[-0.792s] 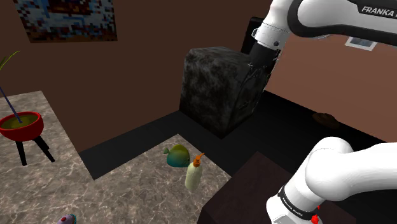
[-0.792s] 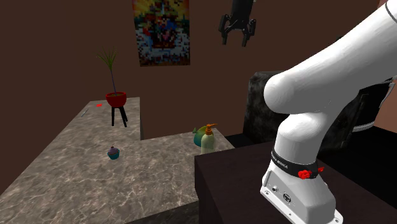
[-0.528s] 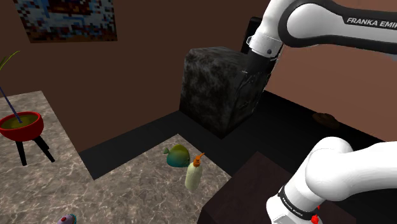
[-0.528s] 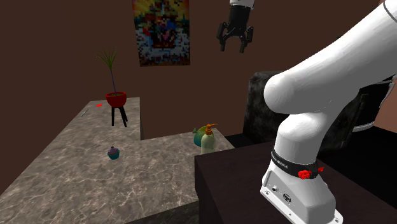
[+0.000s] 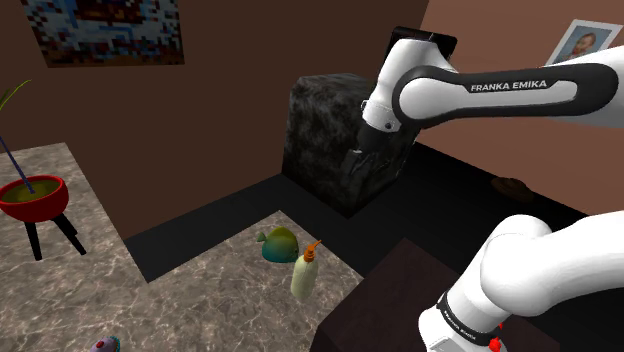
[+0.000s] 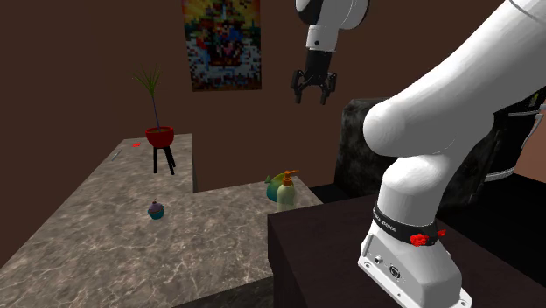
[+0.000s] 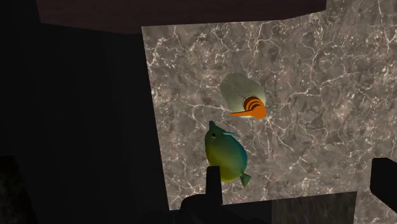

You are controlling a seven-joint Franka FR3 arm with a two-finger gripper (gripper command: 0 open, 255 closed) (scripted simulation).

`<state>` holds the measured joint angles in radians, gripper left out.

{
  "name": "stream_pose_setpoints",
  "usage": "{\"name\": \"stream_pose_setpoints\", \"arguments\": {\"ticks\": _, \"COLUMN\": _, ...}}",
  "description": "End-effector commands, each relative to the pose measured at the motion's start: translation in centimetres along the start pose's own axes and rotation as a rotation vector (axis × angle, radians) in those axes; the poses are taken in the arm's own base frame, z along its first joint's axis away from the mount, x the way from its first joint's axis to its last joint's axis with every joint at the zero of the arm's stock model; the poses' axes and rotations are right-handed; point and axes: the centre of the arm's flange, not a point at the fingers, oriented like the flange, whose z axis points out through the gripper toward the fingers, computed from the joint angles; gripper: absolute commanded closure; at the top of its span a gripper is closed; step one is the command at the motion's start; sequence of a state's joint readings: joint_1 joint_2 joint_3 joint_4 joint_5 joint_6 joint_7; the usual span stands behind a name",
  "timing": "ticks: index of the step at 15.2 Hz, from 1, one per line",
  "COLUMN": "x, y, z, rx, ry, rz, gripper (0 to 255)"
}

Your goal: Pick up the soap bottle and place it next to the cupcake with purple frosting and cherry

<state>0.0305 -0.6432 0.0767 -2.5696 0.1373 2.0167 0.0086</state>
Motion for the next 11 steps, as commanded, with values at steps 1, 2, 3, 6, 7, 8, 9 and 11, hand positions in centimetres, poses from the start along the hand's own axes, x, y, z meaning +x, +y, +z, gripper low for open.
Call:
{"name": "stream_pose_setpoints", "arguments": {"ticks": 1, "x": 0.4, "y": -0.4, "z": 2.5, "rx": 0.001, "ry": -0.007, "rz": -0.001, "gripper": 0}}
{"name": "stream_pose_setpoints", "arguments": {"ticks": 2, "x": 0.7, "y": -0.5, "z": 3.9, "rx": 0.002, "ry": -0.012, "rz": -0.001, "gripper": 0}}
{"name": "stream_pose_setpoints", "arguments": {"ticks": 3, "x": 0.9, "y": -0.5, "z": 5.2, "rx": 0.003, "ry": -0.016, "rz": -0.002, "gripper": 0}}
{"name": "stream_pose_setpoints", "arguments": {"ticks": 6, "x": 1.6, "y": -0.6, "z": 9.1, "rx": 0.005, "ry": -0.030, "rz": -0.003, "gripper": 0}}
{"name": "stream_pose_setpoints", "arguments": {"ticks": 7, "x": 1.8, "y": -0.7, "z": 10.4, "rx": 0.006, "ry": -0.035, "rz": -0.004, "gripper": 0}}
{"name": "stream_pose_setpoints", "arguments": {"ticks": 8, "x": 2.0, "y": -0.7, "z": 11.7, "rx": 0.007, "ry": -0.039, "rz": -0.004, "gripper": 0}}
{"name": "stream_pose_setpoints", "arguments": {"ticks": 9, "x": 2.2, "y": -0.8, "z": 13.0, "rx": 0.008, "ry": -0.044, "rz": -0.004, "gripper": 0}}
{"name": "stream_pose_setpoints", "arguments": {"ticks": 11, "x": 2.6, "y": -0.9, "z": 15.7, "rx": 0.009, "ry": -0.053, "rz": -0.005, "gripper": 0}}
